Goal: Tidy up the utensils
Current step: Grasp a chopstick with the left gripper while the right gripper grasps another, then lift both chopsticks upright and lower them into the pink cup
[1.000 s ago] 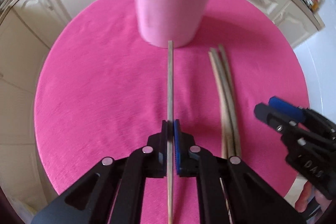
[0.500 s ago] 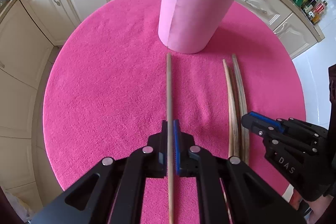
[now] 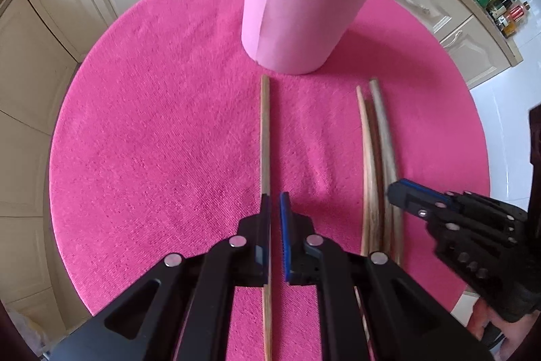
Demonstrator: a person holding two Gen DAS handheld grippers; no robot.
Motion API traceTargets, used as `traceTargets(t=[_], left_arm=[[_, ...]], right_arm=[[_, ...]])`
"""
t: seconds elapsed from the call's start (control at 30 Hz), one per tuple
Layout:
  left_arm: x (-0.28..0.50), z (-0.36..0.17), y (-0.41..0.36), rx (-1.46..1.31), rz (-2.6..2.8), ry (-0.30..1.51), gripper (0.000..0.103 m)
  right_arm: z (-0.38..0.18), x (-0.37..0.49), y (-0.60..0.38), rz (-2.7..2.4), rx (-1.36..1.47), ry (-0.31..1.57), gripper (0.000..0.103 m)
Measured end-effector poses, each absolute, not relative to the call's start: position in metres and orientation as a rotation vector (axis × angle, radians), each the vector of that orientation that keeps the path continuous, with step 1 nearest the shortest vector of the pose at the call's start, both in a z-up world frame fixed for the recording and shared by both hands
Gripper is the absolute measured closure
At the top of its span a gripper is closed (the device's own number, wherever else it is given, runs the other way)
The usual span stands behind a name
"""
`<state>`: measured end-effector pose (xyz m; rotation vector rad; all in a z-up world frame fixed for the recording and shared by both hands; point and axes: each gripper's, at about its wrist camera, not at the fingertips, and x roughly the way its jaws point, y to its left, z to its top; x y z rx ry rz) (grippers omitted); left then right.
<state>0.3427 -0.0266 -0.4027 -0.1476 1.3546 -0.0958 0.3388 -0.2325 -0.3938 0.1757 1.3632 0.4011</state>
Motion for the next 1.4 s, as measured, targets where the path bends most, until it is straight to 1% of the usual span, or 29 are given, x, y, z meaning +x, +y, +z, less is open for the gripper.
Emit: traceTargets(t=[0.17, 0.37, 0.47, 0.53, 0.6, 0.63, 0.67, 0.73, 0.83, 0.9, 0.97, 1.17, 1.4], left_arm=[[0.348, -0.403, -0.032, -0.129, -0.081, 1.349, 0.096], [0.354, -0.401, -0.047, -0.076, -0.084, 1.362, 0.085], [0.357, -0.402, -0.056, -0.009, -0.089, 1.369, 0.083], [0.359, -0.403, -0.057, -0.014, -0.098, 1.379, 0.081], [0.362, -0.403, -0.054, -0.033, -0.127, 1.409, 0.073], [0.362, -0.407, -0.05, -0.034, -0.123, 1.447, 0.071], [0.363, -0.413, -0.045, -0.046, -0.118, 1.471, 0.071], [0.361, -0.412, -0.038, -0.085, -0.135, 1.456, 0.071], [0.361, -0.41, -0.04, -0.072, -0.123, 1.437, 0.074], [0.359, -0.41, -0.042, -0.027, -0.096, 1.423, 0.093], [0.359, -0.409, -0.039, -0.065, -0.092, 1.42, 0.097], [0.346, -0.382, -0.036, -0.094, -0.113, 1.313, 0.097], [0.323, -0.338, -0.041, -0.118, -0.165, 1.153, 0.098]], right_arm=[[-0.396, 0.338, -0.26, 0.38, 0.234, 1.362, 0.096], [-0.396, 0.337, -0.272, 0.366, 0.235, 1.358, 0.096], [-0.396, 0.332, -0.269, 0.364, 0.228, 1.359, 0.096], [-0.397, 0.335, -0.265, 0.363, 0.224, 1.365, 0.096], [-0.397, 0.336, -0.261, 0.364, 0.222, 1.37, 0.096], [-0.397, 0.337, -0.261, 0.365, 0.218, 1.372, 0.096], [-0.397, 0.337, -0.262, 0.369, 0.215, 1.373, 0.096], [-0.397, 0.346, -0.258, 0.369, 0.217, 1.37, 0.096], [-0.399, 0.347, -0.255, 0.366, 0.225, 1.372, 0.096], [-0.399, 0.344, -0.257, 0.367, 0.22, 1.37, 0.096], [-0.397, 0.344, -0.257, 0.369, 0.223, 1.359, 0.096], [-0.38, 0.34, -0.263, 0.396, 0.283, 1.285, 0.096], [-0.335, 0.333, -0.264, 0.441, 0.333, 1.125, 0.096]])
